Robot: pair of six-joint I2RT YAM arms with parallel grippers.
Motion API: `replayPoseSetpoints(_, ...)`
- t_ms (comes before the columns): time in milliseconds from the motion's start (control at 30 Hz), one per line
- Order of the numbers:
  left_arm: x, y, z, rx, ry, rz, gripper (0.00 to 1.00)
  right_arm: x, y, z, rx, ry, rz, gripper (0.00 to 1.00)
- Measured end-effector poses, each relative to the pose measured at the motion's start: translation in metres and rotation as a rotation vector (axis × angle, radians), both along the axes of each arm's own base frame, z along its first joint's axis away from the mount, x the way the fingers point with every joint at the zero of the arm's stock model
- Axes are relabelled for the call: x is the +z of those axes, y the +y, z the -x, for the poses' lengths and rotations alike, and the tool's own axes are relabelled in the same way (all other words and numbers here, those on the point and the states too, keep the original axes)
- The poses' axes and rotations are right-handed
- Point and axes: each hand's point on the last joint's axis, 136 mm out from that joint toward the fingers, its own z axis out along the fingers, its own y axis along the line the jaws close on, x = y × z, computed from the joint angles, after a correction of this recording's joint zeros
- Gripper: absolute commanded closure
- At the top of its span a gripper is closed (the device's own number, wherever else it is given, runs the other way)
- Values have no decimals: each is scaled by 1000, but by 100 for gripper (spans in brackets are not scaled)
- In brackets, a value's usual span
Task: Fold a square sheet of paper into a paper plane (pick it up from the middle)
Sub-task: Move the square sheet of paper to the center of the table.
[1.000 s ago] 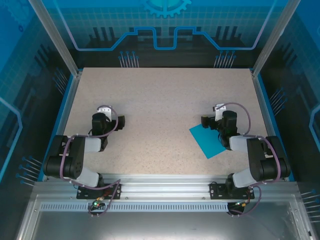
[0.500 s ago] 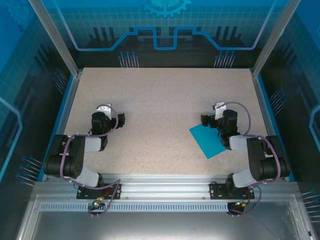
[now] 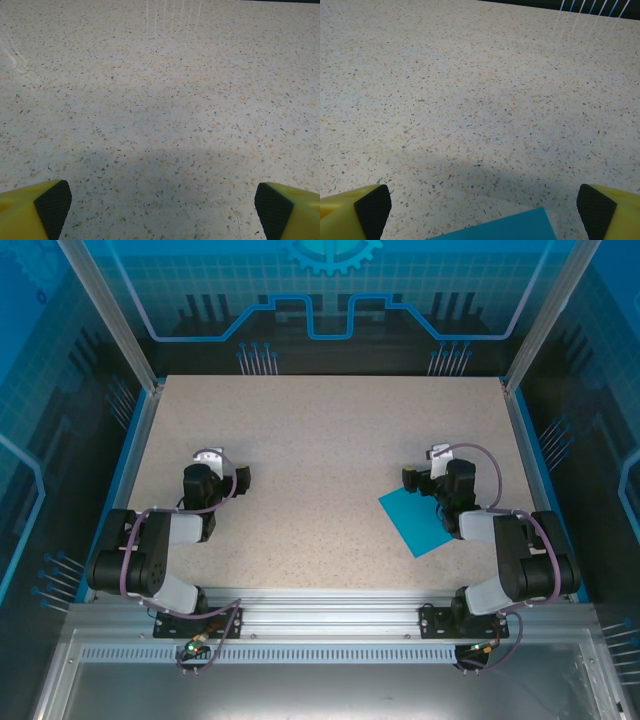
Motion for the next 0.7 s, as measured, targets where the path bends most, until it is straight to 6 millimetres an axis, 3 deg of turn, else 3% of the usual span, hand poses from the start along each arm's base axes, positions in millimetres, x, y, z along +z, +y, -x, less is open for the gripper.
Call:
replayPoseSetpoints(133,4,-2,-1,-8,-16,4,1,0,0,0,0,1,1,1)
replayPoseSetpoints(233,17,-2,0,-9,-45,5,2,7,-1,-1,-4,13,8,1)
replayPoseSetpoints(433,76,-3,14,10,-156,66,1,65,-7,9,-81,17,-63,1)
replayPoseSetpoints(567,97,1,32,87,-114,185,2,103,3,21,-98,115,-237,1)
replayPoseSetpoints(633,110,3,36,125,-87,248,2,105,19,31,-49,190,-329,1)
replayPoseSetpoints(700,120,2,44,148,-68,307,1,86,34,50,-27,327,-416,1)
